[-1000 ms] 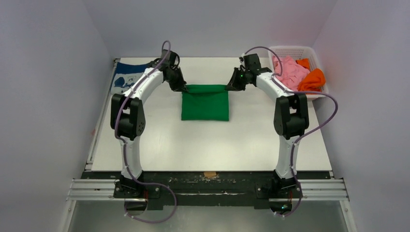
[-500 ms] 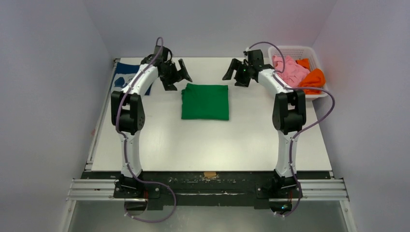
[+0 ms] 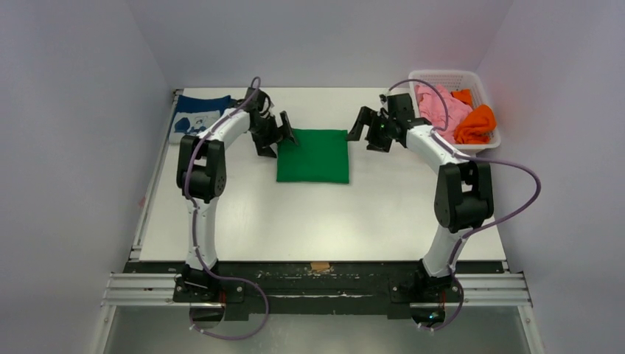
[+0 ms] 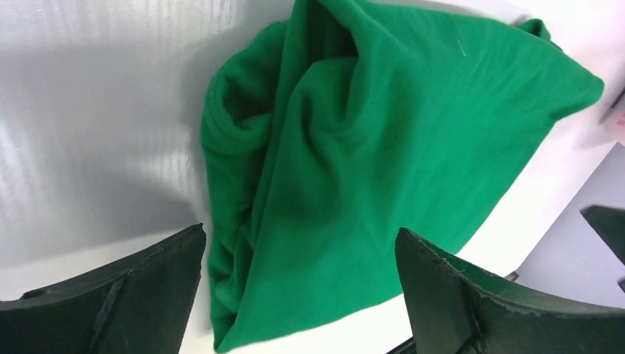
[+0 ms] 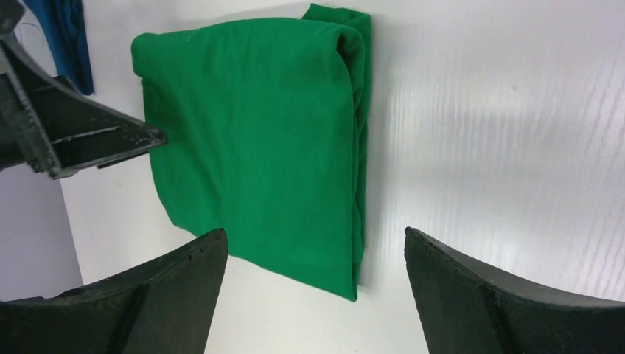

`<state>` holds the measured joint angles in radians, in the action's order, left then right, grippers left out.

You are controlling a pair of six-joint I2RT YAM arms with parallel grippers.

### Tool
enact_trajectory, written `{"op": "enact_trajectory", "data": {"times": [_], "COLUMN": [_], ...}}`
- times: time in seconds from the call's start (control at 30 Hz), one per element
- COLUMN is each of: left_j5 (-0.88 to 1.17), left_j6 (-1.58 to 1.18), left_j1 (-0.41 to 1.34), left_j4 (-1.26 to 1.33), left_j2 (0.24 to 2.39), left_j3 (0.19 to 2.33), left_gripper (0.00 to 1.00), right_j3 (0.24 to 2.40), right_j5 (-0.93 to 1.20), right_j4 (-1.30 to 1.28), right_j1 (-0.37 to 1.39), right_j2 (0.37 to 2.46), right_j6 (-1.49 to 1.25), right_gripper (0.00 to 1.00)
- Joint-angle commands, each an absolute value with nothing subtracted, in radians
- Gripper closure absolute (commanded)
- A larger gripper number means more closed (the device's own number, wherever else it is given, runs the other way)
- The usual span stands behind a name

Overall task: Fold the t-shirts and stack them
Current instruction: Put the neatly folded tshirt into the corner of the board with the left arm

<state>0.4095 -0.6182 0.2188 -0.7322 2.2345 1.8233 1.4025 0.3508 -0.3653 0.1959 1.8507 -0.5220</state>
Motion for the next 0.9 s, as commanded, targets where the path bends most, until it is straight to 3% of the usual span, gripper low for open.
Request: {"op": "enact_trajectory", "data": {"times": [0.0,0.17,0.23,0.47,0.87], "left_j5": [0.450,0.457,0.442,0.385,-0.009], "left_j6": [-0.660,-0.700,-0.710,-0.704,-0.459], "left_j1": [0.236,0.263,0.281,0.292,0.288], "left_j4": [-0.668,-0.664,-0.651,-0.701,-0.859], "left_j2": [2.284,2.357,2.366,2.401,2.231], "left_j3": [1.848,1.908,1.923,2.009,2.074], "left_gripper": [0.05,0.14,0.22,0.98,1.00], "right_j3": [1.367,1.319,1.306,1.282,1.244], "right_j5": [0.317,0.309,0.313,0.305,0.156], "right_j4": [-0.325,-0.328,-0.326,-0.323,-0.332], "right_j1": [0.192,0.181,0.177,0.167,0.163], "right_j2": [1.746,1.668,1.641,1.568,1.492], "right_j6": [-0.504,-0.487,-0.480,-0.457,-0.426], "right_gripper": [0.12,0.13,0.13,0.14,0.12]}}
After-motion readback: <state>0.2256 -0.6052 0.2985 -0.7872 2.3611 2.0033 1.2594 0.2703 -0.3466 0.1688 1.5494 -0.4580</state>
